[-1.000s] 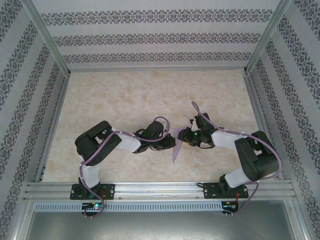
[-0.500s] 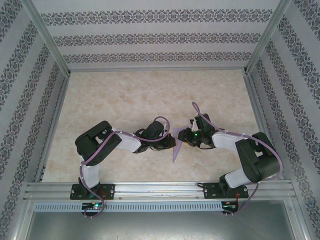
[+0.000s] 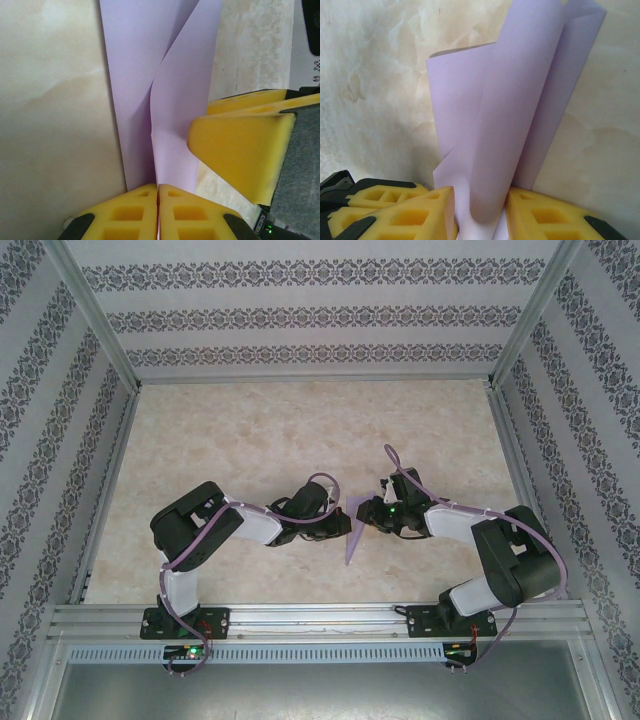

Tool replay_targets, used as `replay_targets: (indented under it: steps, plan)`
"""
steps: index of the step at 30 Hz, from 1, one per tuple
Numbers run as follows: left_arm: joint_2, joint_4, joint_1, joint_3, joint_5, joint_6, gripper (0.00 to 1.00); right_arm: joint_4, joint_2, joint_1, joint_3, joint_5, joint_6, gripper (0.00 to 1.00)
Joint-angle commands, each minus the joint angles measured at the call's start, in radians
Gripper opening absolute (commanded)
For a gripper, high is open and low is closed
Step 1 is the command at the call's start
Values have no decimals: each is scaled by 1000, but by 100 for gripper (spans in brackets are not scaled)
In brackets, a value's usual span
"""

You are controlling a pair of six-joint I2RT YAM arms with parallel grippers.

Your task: Fold a paper plane with a square sheet of paper (fold left side to right side)

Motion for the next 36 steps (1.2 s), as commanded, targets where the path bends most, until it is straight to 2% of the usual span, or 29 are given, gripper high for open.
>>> replay_targets:
  steps: [1,20,30,36]
  plan:
    - [66,-48,-32,8,-31,-3,9,-3,-17,4,-21,24,1,33]
    - [73,-44,-32,25,-19,5,9,-37,-45,-12,-31,46,-2,36]
    - [80,-47,-35,37,-13,12,9,-25,-55,-25,-40,27,-7,35]
    - [77,-14,-43,44,-7,22,9,13,-6,-25,-38,-12,4,34]
